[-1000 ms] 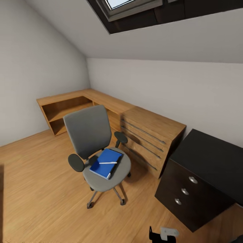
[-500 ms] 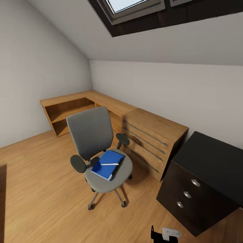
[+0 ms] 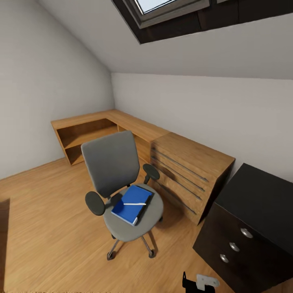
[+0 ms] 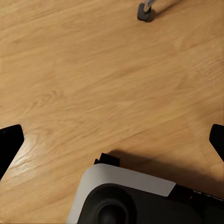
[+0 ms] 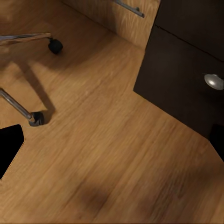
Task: In the bedroom, organize the workspace by keeping the computer under the desk, ensuring the monitor is on the desk, placing the keyboard on the desk next to the monitor, placing the mouse on the desk next to the keyboard, moving the folder from the swivel chair onto the desk next to the mouse, stacking the notebook on top of the folder with the pen on top of the notebook, and positioning the swivel chair next to the desk.
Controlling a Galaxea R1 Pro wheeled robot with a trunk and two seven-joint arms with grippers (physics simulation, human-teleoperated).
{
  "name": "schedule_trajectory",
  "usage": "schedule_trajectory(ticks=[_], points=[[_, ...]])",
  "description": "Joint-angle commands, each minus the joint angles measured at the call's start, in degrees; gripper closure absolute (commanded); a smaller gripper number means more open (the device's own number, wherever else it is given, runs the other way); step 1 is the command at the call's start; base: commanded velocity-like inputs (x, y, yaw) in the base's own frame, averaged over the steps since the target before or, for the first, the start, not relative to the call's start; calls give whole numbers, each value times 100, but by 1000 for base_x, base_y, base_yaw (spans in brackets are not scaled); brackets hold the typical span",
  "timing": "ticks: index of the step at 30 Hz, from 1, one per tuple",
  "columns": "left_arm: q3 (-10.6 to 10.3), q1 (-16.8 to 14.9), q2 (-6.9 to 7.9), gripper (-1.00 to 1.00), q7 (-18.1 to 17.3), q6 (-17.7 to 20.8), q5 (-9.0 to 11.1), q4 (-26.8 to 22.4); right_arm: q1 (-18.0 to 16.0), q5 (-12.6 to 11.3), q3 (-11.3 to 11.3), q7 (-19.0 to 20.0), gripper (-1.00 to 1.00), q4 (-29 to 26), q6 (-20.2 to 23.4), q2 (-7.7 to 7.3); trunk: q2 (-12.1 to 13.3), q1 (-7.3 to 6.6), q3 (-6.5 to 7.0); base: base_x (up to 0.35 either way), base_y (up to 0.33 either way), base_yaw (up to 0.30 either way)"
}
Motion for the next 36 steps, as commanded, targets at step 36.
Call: schedule_trajectory(ticks=[36], points=[[34,3,12,-100,-51,16,74,-7,-3,-28,41,-39,-100,5,-10,-21,-3,1,-8,38,0,238]])
